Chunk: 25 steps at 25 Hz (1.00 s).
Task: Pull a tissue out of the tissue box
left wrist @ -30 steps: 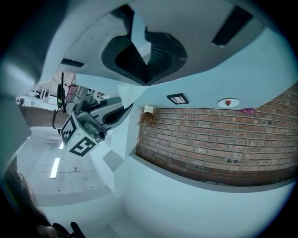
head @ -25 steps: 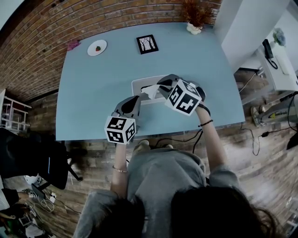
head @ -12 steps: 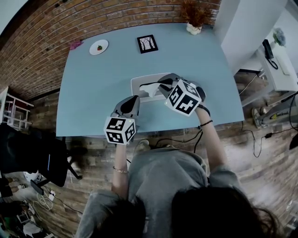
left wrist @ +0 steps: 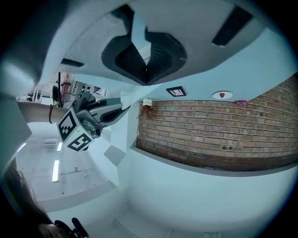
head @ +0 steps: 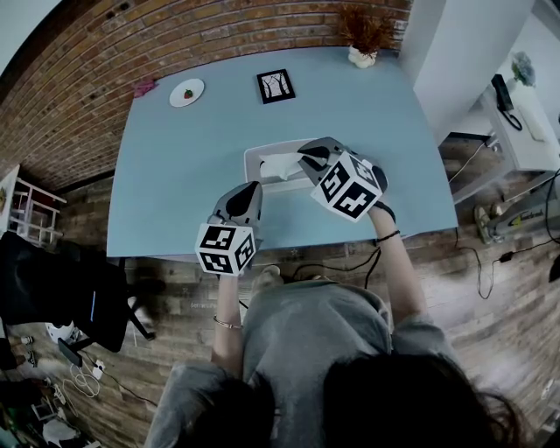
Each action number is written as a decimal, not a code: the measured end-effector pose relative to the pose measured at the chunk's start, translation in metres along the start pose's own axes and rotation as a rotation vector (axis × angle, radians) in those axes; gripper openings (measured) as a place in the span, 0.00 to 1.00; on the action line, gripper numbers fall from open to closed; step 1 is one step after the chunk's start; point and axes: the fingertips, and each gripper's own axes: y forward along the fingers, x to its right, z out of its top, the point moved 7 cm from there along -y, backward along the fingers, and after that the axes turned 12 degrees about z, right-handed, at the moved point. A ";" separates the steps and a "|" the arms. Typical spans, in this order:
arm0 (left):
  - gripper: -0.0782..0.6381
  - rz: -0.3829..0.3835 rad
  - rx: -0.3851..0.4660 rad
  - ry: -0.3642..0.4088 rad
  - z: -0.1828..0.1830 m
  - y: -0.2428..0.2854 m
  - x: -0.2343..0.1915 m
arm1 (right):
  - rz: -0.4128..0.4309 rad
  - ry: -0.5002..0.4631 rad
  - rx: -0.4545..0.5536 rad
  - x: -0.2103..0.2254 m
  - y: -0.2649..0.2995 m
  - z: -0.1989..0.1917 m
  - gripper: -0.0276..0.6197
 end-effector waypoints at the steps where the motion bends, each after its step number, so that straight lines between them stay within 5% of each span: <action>1: 0.11 0.001 0.004 0.000 0.001 -0.001 0.001 | -0.007 0.006 0.009 0.000 -0.002 -0.001 0.05; 10: 0.11 -0.001 0.057 0.007 0.011 -0.011 0.015 | -0.073 0.084 0.198 -0.005 -0.037 0.006 0.05; 25: 0.11 0.036 0.150 -0.011 0.023 -0.045 0.018 | -0.051 0.221 0.397 -0.039 -0.058 -0.014 0.05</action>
